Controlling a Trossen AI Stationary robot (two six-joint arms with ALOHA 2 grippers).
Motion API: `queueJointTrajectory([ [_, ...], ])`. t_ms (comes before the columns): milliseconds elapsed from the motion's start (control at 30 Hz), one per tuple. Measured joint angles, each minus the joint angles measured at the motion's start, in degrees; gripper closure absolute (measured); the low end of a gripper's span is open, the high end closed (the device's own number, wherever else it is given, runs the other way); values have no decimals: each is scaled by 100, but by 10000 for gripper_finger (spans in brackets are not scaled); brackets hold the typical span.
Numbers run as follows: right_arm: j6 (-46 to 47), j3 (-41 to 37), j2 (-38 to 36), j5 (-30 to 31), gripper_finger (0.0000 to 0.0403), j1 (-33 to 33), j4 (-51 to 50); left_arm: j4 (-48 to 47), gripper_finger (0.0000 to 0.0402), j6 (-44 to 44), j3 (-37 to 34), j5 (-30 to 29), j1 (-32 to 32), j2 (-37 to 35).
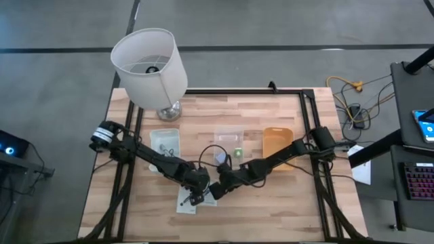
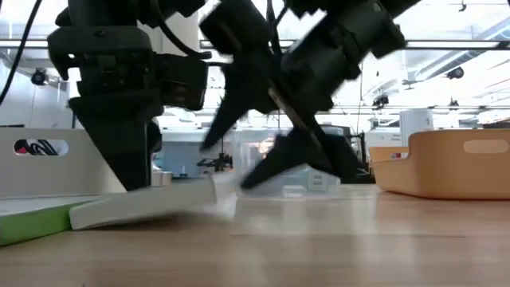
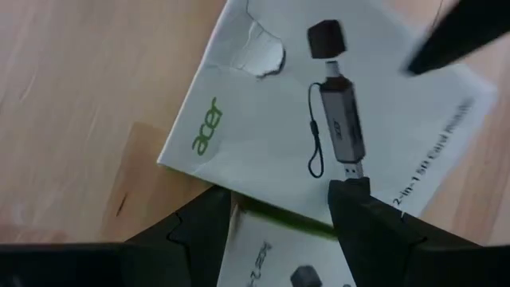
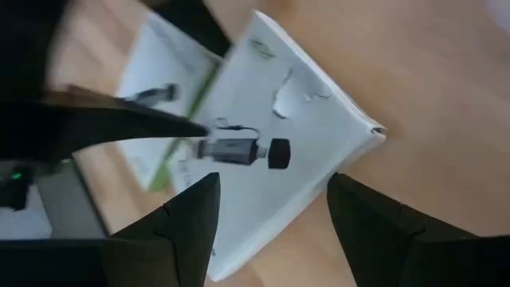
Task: Pick and place items into bin
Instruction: Put the right card reader box into the yellow bin
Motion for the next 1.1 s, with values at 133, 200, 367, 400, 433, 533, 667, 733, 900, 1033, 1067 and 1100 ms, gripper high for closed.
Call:
queueJointTrajectory([
  [133,-202,81,-189,85,187,0,-49,-64,206,83,0,-20,1,-72],
  [200,-256,93,-260,166,187,2,-68,-53,206,123,0,-96,1,-99],
  [367,-376,91,-350,455,188,-25,127,35,206,156,-15,-415,1,-181],
  [400,-402,95,-354,470,188,-29,131,54,206,154,-15,-487,6,-182],
  [433,-387,93,-352,496,188,-27,129,90,206,149,-15,-595,6,-182],
  [533,-381,92,-305,479,188,-11,121,170,206,142,-6,-844,23,-176],
  [667,-381,93,-289,486,188,-24,83,147,206,140,0,-1081,21,-180],
  [733,-388,93,-289,484,188,-22,84,153,206,140,0,-1161,16,-180],
  [900,-405,153,-289,464,188,-14,-264,120,206,137,-2,-1146,16,-190],
  [1033,-426,233,-289,466,188,-18,-968,137,206,137,5,-1131,1,-283],
  [1067,-463,252,-289,468,188,-18,-1108,189,206,141,10,-1130,1,-296],
  [1100,-485,265,-289,465,189,-16,-1193,255,206,144,10,-1136,-1,-314],
])
